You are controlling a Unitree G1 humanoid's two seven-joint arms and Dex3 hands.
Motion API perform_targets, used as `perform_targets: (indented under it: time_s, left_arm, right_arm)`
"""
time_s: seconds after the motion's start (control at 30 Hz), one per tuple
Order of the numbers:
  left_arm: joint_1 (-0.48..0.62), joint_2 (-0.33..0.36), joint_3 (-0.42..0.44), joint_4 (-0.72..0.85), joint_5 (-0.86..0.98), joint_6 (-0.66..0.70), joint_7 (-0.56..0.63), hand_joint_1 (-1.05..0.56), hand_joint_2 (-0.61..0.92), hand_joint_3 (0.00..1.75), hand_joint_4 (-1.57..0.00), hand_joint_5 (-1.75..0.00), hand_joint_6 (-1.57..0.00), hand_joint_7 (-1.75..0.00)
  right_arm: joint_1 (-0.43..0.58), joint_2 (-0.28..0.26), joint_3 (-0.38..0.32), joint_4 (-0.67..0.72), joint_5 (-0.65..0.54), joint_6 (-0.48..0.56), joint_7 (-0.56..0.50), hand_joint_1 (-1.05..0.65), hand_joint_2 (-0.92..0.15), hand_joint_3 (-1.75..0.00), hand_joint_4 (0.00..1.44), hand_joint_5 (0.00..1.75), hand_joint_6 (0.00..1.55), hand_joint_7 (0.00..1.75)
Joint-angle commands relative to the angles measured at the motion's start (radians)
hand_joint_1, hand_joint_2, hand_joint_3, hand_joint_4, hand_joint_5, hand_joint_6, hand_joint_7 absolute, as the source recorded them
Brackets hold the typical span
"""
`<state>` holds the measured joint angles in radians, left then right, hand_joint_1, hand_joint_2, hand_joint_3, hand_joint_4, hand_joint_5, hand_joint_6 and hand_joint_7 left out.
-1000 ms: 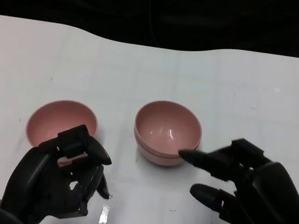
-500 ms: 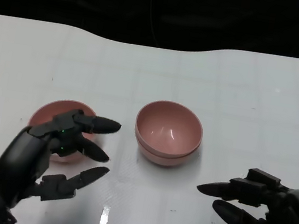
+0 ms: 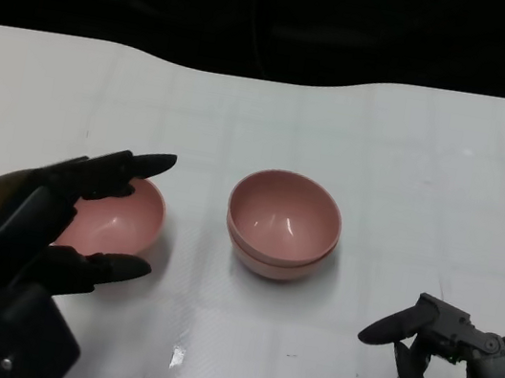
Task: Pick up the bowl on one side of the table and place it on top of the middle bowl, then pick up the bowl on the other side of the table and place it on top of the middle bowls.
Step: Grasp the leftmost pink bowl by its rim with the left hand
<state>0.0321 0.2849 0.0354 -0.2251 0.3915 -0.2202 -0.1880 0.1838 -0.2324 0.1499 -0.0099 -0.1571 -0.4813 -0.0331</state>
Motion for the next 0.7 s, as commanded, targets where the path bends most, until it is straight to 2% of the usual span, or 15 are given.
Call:
perform_targets:
  time_s: [0.03,0.23,0.47,0.57,0.7]
  left_arm:
    - [-0.008,0.049,-0.009,-0.04,0.09,0.04,0.014,-0.5,0.91,0.01,-0.3,-0.6,-0.42,-0.04]
    - [-0.017,0.073,-0.03,-0.063,0.16,0.096,-0.001,-0.53,0.92,0.01,-0.3,-0.55,-0.41,-0.02]
    - [-0.06,0.125,-0.09,-0.048,0.282,0.187,-0.037,-0.58,0.91,0.0,-0.43,-0.34,-0.44,0.0]
    - [-0.127,0.158,-0.171,0.046,0.4,0.239,-0.068,-0.57,0.9,0.0,-0.48,-0.32,-0.48,-0.02]
    - [-0.172,0.174,-0.237,0.113,0.487,0.288,-0.09,-0.6,0.91,0.0,-0.49,-0.26,-0.48,-0.01]
  right_arm:
    - [0.01,0.017,-0.024,-0.031,0.027,0.045,0.021,-0.02,-0.35,-1.52,0.89,1.75,0.81,1.44]
    - [0.011,0.04,-0.037,-0.044,0.032,0.076,0.051,-0.03,-0.34,-1.54,0.91,1.75,0.79,1.51]
    - [0.008,0.061,-0.043,-0.042,0.035,0.101,0.077,-0.03,-0.32,-1.56,0.92,1.75,0.79,1.58]
    - [0.011,0.069,-0.038,-0.044,0.022,0.115,0.08,-0.04,-0.31,-1.56,0.93,1.75,0.78,1.58]
    - [0.015,0.076,-0.035,-0.048,0.02,0.123,0.085,-0.04,-0.31,-1.56,0.92,1.75,0.78,1.58]
